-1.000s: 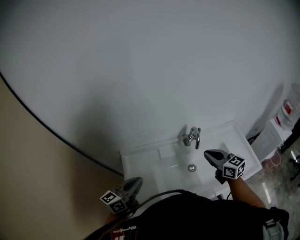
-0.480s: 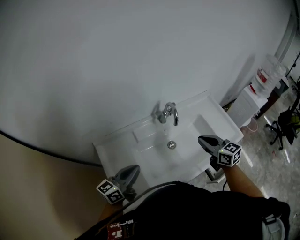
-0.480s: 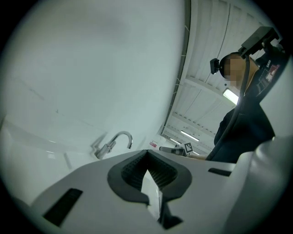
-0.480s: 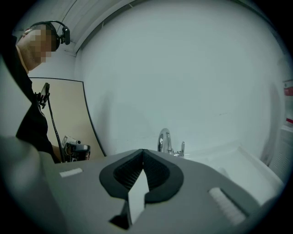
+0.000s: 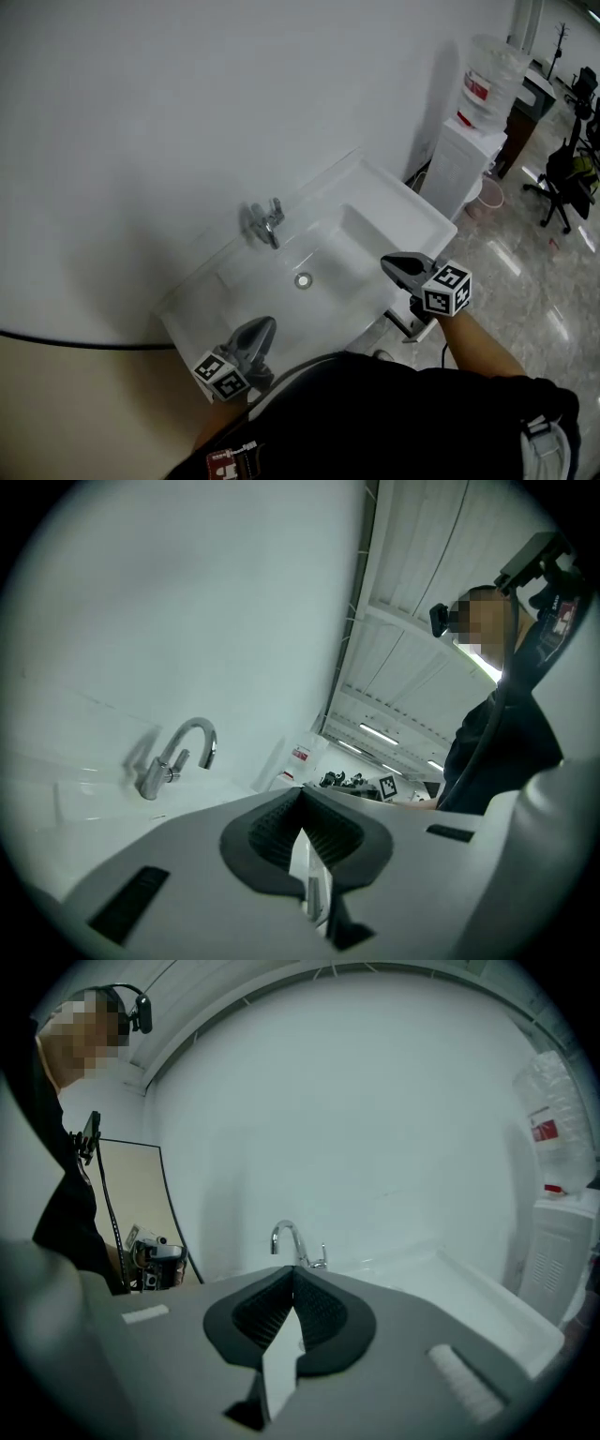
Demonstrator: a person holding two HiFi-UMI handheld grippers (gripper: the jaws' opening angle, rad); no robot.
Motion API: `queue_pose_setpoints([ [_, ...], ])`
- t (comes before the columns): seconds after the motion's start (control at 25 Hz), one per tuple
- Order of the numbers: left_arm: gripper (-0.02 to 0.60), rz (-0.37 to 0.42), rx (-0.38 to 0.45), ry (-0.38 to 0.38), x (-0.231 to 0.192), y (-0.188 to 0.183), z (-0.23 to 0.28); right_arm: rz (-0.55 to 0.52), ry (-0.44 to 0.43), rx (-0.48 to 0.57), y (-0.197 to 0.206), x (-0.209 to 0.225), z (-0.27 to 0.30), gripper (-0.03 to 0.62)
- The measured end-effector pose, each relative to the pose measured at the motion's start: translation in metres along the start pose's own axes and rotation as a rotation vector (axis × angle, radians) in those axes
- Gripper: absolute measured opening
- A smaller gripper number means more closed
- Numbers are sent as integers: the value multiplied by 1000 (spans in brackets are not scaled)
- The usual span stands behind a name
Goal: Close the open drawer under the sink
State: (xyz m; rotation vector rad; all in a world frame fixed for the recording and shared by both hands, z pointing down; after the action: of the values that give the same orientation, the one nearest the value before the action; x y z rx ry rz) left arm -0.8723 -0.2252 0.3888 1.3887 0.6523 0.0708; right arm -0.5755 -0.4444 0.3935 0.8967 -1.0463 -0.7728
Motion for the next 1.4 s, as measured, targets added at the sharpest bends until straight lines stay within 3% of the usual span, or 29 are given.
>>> queue_pose_setpoints([
  [0.4,0,-33,-74,64,76,43,145,-19,-1,-7,25,90,-91,2],
  [0.56,0,-46,-166,131,95,78,186,-26,23,-6,41,107,-115,3],
  [0.88,0,-18,-346,318,136,133,238,34,148,58,89,133,-166,3],
  [1.4,0,29,-495,448,182,201,320,89,264,44,186,174,-240,3],
])
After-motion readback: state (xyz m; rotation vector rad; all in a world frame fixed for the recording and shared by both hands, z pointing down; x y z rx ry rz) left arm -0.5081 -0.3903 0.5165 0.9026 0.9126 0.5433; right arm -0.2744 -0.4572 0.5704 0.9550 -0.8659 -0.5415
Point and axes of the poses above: the fingertips, and each gripper's own axes: z forward along the fingers, x to its right, y out of its underside, the point moved 7 cm from there along -z, backward along the fingers, and after that the axes turned 7 degrees about z, right-handed, at the moved point
